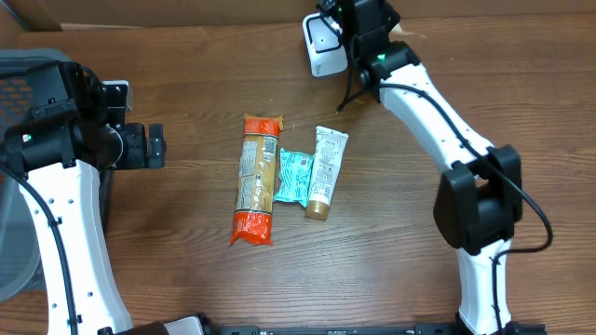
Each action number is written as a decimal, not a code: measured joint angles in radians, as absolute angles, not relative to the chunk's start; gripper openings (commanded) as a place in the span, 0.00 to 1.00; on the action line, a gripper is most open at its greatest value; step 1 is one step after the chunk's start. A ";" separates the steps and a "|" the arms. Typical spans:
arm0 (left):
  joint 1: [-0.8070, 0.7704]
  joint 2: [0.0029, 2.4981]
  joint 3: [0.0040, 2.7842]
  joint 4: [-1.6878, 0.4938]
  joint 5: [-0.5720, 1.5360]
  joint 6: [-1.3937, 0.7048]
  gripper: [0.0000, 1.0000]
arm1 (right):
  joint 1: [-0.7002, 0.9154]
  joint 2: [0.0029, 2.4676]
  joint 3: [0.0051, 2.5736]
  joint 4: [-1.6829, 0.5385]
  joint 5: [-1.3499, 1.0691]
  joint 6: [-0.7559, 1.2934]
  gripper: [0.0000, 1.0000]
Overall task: Scan the item barcode
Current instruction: 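Lift the snack bag and hold it over the white scanner, then carry the snack bag right and drop it on the table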
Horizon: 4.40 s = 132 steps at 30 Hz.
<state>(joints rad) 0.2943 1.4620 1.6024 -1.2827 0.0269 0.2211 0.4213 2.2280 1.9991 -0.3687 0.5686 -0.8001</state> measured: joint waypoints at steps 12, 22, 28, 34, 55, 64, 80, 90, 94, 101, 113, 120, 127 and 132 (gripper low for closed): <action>0.294 1.462 1.602 -1.283 0.027 0.221 0.99 | 0.479 2.321 1.999 -0.298 0.687 -1.005 0.04; 0.294 1.462 1.602 -1.283 0.027 0.221 1.00 | 0.498 2.416 1.999 -0.234 0.797 -1.026 0.04; 0.294 1.462 1.602 -1.283 0.027 0.221 1.00 | 0.508 2.431 1.999 -0.223 0.840 -1.029 0.04; 0.294 1.462 1.602 -1.283 0.027 0.221 1.00 | 0.537 2.440 1.999 -0.210 0.860 -1.054 0.04; 0.294 1.462 1.602 -1.283 0.027 0.221 1.00 | 0.625 2.444 1.999 -0.098 1.134 -1.176 0.04; 0.294 1.462 1.602 -1.283 0.027 0.221 0.99 | 0.642 2.322 1.994 -0.259 1.128 -1.122 0.04; 0.294 1.462 1.602 -1.283 0.027 0.221 1.00 | 0.294 1.567 2.009 -1.119 0.202 -0.212 0.04; 0.294 1.462 1.602 -1.283 0.027 0.221 0.99 | -0.250 1.591 1.850 -1.215 -0.550 -0.089 0.04; 0.294 1.462 1.602 -1.282 0.027 0.221 0.99 | -0.370 1.637 1.643 -1.087 -0.677 -0.068 0.04; 0.294 1.462 1.602 -1.283 0.027 0.221 1.00 | -0.508 1.696 1.286 -0.706 -0.705 0.079 0.04; 0.294 1.462 1.602 -1.283 0.027 0.221 0.99 | -0.567 1.720 1.064 -0.500 -0.470 0.274 0.44; 0.294 1.462 1.602 -1.283 0.027 0.221 0.99 | -0.569 1.720 1.066 -0.654 -0.363 0.284 0.48; 0.294 1.462 1.602 -1.282 0.027 0.221 0.99 | -0.569 1.721 1.278 -0.995 -0.338 0.258 0.59; 0.294 1.462 1.602 -1.282 0.027 0.221 1.00 | -0.549 1.701 1.468 -1.127 -0.393 0.240 0.91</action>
